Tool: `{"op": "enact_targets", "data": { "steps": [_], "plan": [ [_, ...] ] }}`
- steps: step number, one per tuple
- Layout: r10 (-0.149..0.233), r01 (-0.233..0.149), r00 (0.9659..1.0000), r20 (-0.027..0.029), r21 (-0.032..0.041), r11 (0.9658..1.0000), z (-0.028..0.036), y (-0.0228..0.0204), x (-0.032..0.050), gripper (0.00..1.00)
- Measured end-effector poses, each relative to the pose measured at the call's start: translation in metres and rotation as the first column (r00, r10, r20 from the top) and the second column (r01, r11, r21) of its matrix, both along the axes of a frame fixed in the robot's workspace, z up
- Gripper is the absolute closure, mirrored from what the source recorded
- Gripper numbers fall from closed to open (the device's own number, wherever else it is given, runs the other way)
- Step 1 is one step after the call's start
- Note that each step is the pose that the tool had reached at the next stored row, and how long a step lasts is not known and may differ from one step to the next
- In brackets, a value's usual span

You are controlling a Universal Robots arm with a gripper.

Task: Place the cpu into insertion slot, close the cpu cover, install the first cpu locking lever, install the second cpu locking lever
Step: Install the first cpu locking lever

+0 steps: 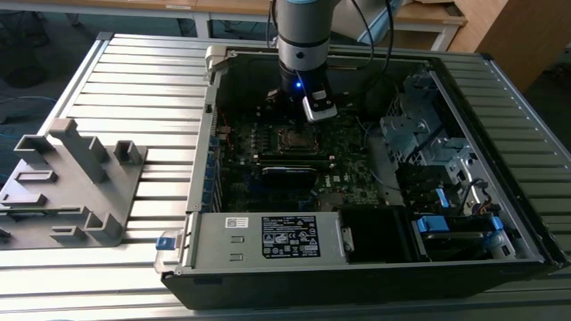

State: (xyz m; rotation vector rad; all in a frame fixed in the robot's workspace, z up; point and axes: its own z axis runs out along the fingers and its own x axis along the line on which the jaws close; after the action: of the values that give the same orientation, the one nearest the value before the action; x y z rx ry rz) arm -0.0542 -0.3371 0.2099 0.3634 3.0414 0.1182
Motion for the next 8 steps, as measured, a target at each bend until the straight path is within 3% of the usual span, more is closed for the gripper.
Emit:
{"op": "enact_targets", "data": {
  "steps": [2, 3, 5, 6, 8],
  "plan": [
    [0.0, 0.0, 1.0, 0.0001, -0.0011, 1.0, 0.0, 0.0, 0.0, 0.89],
    [0.0, 0.0, 1.0, -0.0006, -0.0146, 0.9999, -0.0001, 0.0, 0.0001, 0.89],
    [0.0, -0.001, 1.0, -0.006, -0.0511, 0.9987, -0.0001, 0.0, 0.0001, 0.89],
    [0.0, -0.001, 1.0, -0.0071, -0.0659, 0.9978, 0.0, 0.0, 0.0001, 0.89],
    [0.0, -0.001, 1.0, -0.0072, -0.0676, 0.9977, -0.0001, 0.0, 0.0001, 0.89]
  ]
}}
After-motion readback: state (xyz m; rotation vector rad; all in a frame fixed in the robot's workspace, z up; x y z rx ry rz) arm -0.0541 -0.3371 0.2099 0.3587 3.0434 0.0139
